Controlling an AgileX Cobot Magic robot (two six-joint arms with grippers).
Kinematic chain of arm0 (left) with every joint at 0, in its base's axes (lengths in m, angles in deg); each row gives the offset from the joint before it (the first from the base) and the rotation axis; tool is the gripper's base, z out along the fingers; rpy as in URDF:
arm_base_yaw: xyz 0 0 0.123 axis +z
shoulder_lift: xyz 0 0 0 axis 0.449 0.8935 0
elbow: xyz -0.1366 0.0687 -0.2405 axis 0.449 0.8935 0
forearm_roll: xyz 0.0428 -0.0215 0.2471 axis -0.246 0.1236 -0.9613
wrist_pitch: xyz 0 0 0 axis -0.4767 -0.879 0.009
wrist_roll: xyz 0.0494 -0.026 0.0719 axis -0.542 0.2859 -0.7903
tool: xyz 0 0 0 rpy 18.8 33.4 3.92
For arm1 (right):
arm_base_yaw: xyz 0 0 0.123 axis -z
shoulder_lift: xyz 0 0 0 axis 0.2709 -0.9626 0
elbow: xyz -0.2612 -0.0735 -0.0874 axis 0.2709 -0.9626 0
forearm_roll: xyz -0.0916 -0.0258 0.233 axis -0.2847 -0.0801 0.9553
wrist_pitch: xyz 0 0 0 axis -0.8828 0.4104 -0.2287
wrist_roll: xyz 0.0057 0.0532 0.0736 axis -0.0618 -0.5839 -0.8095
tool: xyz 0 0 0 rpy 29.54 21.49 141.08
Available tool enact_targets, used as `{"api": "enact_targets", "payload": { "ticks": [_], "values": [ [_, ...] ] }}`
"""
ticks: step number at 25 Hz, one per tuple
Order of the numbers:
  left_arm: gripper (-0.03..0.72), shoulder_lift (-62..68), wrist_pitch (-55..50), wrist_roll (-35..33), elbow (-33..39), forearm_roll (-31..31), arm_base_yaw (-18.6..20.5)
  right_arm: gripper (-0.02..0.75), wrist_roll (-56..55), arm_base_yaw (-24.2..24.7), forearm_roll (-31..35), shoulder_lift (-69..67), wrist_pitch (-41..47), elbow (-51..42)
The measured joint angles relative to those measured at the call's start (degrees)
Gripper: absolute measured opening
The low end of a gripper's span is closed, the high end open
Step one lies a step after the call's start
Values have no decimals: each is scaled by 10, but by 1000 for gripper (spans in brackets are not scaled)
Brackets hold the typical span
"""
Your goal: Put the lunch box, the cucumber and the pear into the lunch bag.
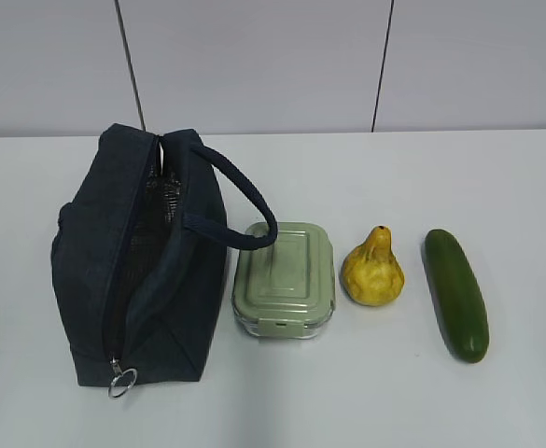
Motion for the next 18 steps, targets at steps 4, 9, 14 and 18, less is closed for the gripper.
{"api": "enact_targets", "payload": {
  "ticks": [4,9,14,18],
  "values": [
    [232,0,0,0,0,0,0,461,0,0,0,0,0,0],
    [232,0,0,0,0,0,0,461,0,0,0,0,0,0],
    [232,0,0,0,0,0,0,461,0,0,0,0,0,0],
    [232,0,0,0,0,0,0,461,0,0,0,0,0,0]
  ]
}}
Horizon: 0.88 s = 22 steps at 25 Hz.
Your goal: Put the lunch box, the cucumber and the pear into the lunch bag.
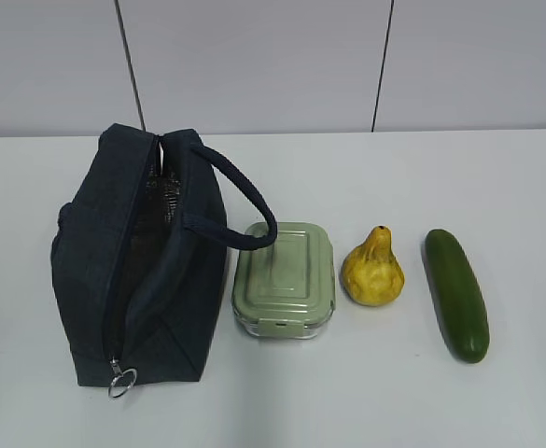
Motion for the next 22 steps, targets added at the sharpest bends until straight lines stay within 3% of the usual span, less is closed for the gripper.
{"api": "enact_targets", "payload": {
  "ticks": [12,17,22],
  "values": [
    [232,8,1,0,0,2,0,461,0,0,0,0,-1,0],
    [232,100,26,0,-10,9,-6,461,-6,0,0,-49,-13,7],
    [232,236,78,0,-26,79,-6,461,-47,0,9,-182,-58,13]
  ]
}}
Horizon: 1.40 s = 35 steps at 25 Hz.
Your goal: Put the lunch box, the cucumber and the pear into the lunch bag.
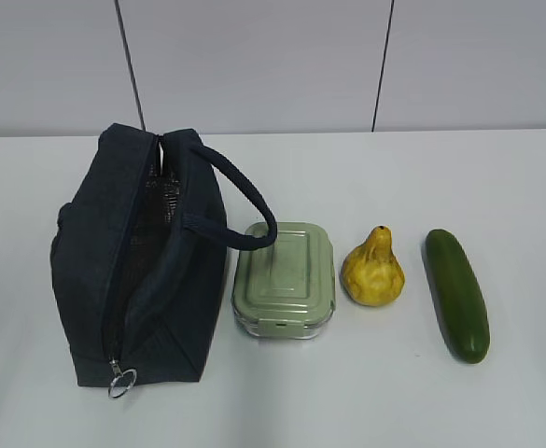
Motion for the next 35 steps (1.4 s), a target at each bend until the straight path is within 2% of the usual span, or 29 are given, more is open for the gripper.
{"api": "enact_targets", "payload": {
  "ticks": [4,10,14,18,23,29,35],
  "values": [
    [235,106,59,0,-26,16,0,461,-8,0,5,-101,-49,2],
    [239,227,71,-6,-96,30,0,452,-11,0,15,-254,-105,61],
    [246,287,72,-60,-146,74,0,449,-11,0,33,-355,-126,125],
    [294,341,70,-124,-179,134,0,449,4,0,52,-457,-131,197],
    [341,390,73,-155,-196,164,0,453,34,0,91,-583,-131,279],
    [346,433,92,-158,-197,179,0,552,58,0,110,-714,-120,378],
    [347,457,107,-159,-197,190,0,571,61,0,117,-844,-94,472]
  ]
}}
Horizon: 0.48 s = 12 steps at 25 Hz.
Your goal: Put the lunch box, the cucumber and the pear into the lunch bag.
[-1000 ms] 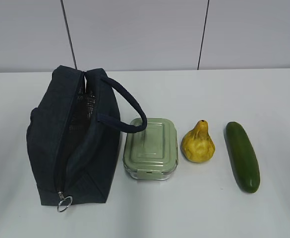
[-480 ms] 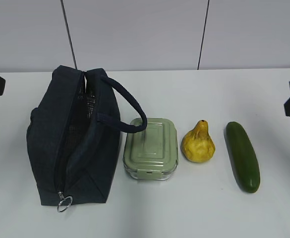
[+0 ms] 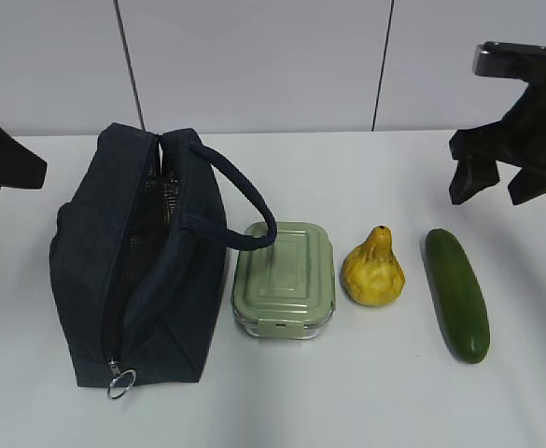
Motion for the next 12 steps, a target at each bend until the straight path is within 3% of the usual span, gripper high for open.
{"api": "enact_targets", "payload": {
  "ticks": [12],
  "values": [
    [347,0,10,-1,0,1,0,573,2,-1,3,-141,37,81]
  ]
}}
